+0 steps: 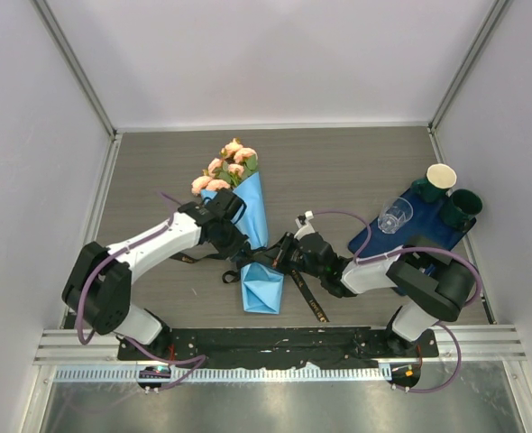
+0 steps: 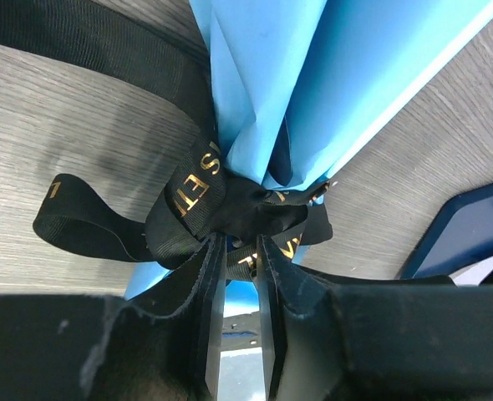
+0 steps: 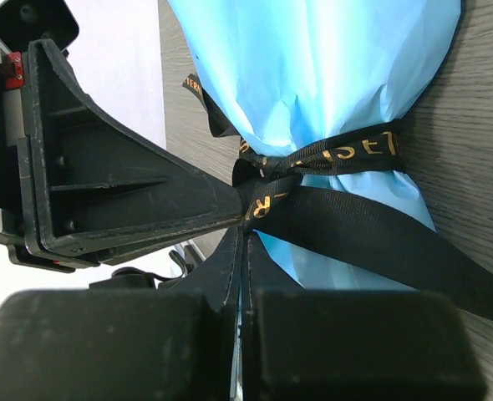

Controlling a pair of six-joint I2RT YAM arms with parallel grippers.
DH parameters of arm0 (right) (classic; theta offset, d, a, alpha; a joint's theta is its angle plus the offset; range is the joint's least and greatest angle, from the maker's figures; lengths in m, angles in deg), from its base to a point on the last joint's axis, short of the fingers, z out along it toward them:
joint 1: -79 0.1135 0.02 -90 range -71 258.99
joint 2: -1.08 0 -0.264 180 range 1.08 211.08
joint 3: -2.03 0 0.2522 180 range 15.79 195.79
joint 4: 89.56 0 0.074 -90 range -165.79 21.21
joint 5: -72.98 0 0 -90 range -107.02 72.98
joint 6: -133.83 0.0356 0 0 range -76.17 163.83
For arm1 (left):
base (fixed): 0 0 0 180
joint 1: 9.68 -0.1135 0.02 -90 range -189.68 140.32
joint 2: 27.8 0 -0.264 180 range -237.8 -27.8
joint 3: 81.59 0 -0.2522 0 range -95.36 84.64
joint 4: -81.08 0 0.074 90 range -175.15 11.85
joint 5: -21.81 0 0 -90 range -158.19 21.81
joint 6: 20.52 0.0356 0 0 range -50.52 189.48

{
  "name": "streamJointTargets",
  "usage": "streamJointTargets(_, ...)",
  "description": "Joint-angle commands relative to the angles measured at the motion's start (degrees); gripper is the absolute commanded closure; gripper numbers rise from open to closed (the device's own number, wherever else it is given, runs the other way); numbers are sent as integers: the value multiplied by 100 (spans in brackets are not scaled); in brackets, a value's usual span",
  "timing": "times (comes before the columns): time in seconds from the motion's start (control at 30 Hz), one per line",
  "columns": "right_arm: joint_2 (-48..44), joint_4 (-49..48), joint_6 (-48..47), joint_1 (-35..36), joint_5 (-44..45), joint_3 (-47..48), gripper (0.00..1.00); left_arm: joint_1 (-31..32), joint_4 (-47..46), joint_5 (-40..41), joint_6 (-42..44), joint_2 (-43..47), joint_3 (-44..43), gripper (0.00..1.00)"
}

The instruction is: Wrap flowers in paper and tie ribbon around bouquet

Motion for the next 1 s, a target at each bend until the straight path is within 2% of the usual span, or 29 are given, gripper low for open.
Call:
streamJointTargets(0.0, -82, -267, -150, 29, 78, -15, 100, 51, 231, 316, -140, -94, -374, 75)
streamJointTargets(0.13, -100, -293, -141, 29, 87, -33, 100, 95, 415, 667, -113, -173, -488, 75)
streamJointTargets(0.47, -82, -328, -124, 29, 87, -42, 100, 271, 601, 860, -43, -455, -664, 76)
streamJointTargets(0.57, -91, -328, -124, 37, 87, -59, 100, 297, 557, 896, -8, -464, -673, 81)
streamJointTargets(0.6, -91, -328, -124, 37, 87, -68, 100, 289, 548, 930, 27, -437, -673, 89)
streamJointTargets(0.7, -100, -311, -168, 37, 78, -121, 100, 297, 478, 1089, 115, -244, -664, 100)
streamJointTargets(0.8, -161, -232, -378, 29, 17, -121, 100, 297, 337, 1124, 308, -16, -673, 100)
streamJointTargets(0.97, -346, 269, -1527, 37, -430, 107, 98, 297, 39, 1107, 712, 449, -551, 100)
